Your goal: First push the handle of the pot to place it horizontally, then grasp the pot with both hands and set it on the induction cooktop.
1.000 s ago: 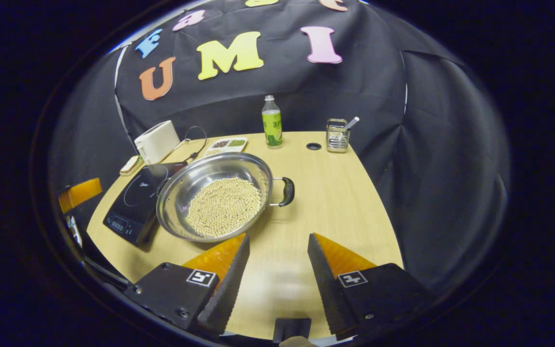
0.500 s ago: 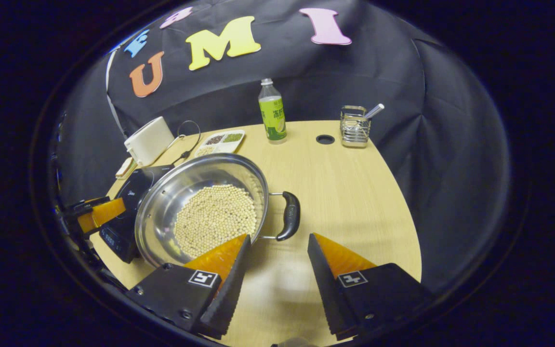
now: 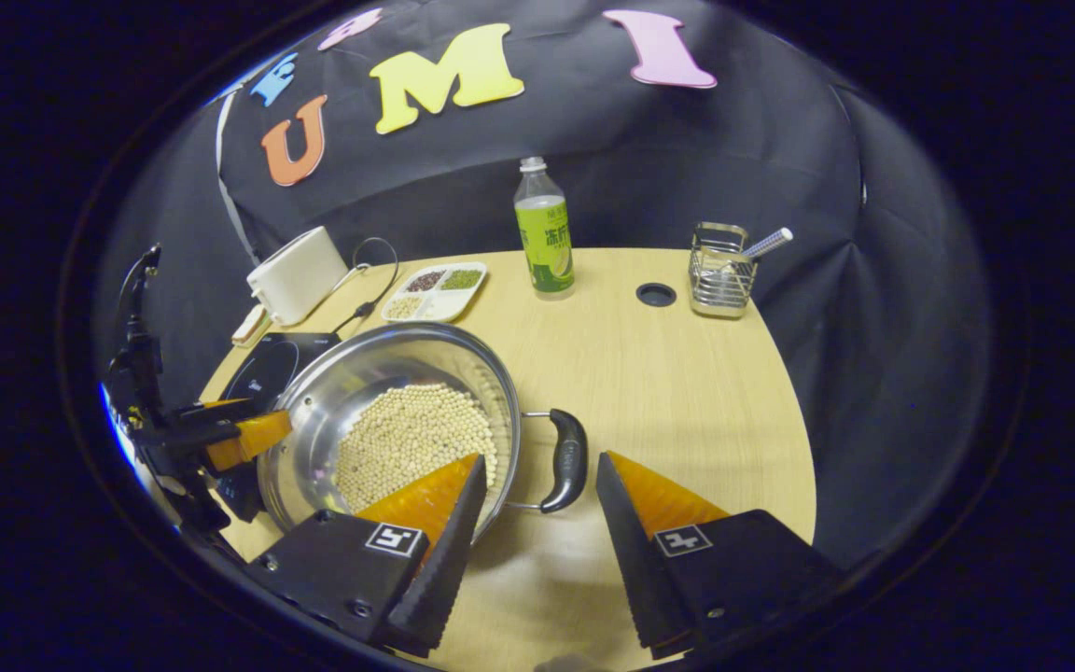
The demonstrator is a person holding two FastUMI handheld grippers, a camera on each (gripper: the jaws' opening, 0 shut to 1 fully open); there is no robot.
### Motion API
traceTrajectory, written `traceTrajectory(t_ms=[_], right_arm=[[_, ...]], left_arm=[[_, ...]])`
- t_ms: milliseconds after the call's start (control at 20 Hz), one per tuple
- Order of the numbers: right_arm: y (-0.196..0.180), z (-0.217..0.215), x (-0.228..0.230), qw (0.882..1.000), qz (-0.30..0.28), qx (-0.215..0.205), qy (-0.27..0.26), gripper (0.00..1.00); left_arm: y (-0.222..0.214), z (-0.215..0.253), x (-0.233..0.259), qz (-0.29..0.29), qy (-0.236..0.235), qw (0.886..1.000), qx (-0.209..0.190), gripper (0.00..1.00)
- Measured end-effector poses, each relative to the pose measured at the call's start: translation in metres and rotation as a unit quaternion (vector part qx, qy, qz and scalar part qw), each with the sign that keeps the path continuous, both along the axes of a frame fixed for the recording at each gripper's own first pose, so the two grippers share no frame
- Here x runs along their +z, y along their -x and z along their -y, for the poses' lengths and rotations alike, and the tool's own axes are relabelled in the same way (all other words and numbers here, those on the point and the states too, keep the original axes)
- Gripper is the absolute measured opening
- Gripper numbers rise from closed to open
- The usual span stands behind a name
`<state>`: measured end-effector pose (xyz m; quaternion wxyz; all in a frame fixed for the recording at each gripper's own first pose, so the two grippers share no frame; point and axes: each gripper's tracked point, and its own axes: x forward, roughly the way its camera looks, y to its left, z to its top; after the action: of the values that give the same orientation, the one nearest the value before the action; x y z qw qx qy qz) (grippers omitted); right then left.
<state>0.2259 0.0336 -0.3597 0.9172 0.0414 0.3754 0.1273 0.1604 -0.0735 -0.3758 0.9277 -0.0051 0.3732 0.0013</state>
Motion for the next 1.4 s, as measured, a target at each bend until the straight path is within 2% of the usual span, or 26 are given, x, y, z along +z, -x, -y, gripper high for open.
traceTrajectory(t_ms=[400,500,550,600,700,750,800,850,950,1050,1200,1250,1300,1400], right_arm=[[-0.015,-0.004,-0.029,0.999,-0.042,0.009,0.013,0.76],[-0.012,-0.005,-0.035,0.998,-0.056,0.011,0.015,0.73],[-0.013,-0.005,-0.036,0.998,-0.06,0.01,0.016,0.74],[-0.013,-0.005,-0.036,0.998,-0.061,0.009,0.017,0.71],[-0.013,-0.005,-0.036,0.998,-0.065,0.008,0.02,0.69],[-0.012,-0.005,-0.036,0.998,-0.067,0.007,0.02,0.69],[-0.013,-0.005,-0.037,0.997,-0.069,0.005,0.018,0.67],[-0.012,-0.004,-0.036,0.997,-0.072,0.002,0.019,0.67],[-0.012,-0.004,-0.036,0.997,-0.076,0.006,0.027,0.65],[-0.011,-0.002,-0.036,0.997,-0.078,0.007,0.027,0.63],[-0.012,-0.003,-0.035,0.997,-0.077,0.006,0.027,0.59],[-0.013,-0.003,-0.035,0.997,-0.075,0.007,0.027,0.59],[-0.013,-0.002,-0.035,0.997,-0.075,0.007,0.026,0.59],[-0.012,-0.003,-0.034,0.997,-0.073,0.01,0.026,0.58]], left_arm=[[-0.008,0.007,-0.013,-0.017,-0.009,1.0,0.005,0.96],[-0.009,0.007,-0.014,-0.024,-0.018,1.0,0.006,1.0],[-0.01,0.006,-0.014,-0.025,-0.02,0.999,0.008,0.94],[-0.009,0.008,-0.015,-0.029,-0.019,0.999,0.01,0.89],[-0.011,0.01,-0.016,-0.039,-0.024,0.999,0.01,0.86],[-0.011,0.013,-0.015,-0.042,-0.026,0.999,0.009,0.92],[-0.012,0.015,-0.015,-0.046,-0.032,0.998,0.009,0.89],[-0.012,0.014,-0.018,-0.056,-0.036,0.998,0.016,0.76],[-0.013,0.012,-0.018,-0.066,-0.035,0.996,0.039,0.78],[-0.016,0.011,-0.018,-0.069,-0.024,0.996,0.056,0.7],[-0.015,0.01,-0.015,-0.071,-0.02,0.996,0.054,0.66],[-0.014,0.01,-0.015,-0.069,-0.014,0.996,0.058,0.76],[-0.015,0.01,-0.014,-0.068,-0.008,0.996,0.059,0.63],[-0.015,0.009,-0.014,-0.067,-0.001,0.996,0.059,0.63]])
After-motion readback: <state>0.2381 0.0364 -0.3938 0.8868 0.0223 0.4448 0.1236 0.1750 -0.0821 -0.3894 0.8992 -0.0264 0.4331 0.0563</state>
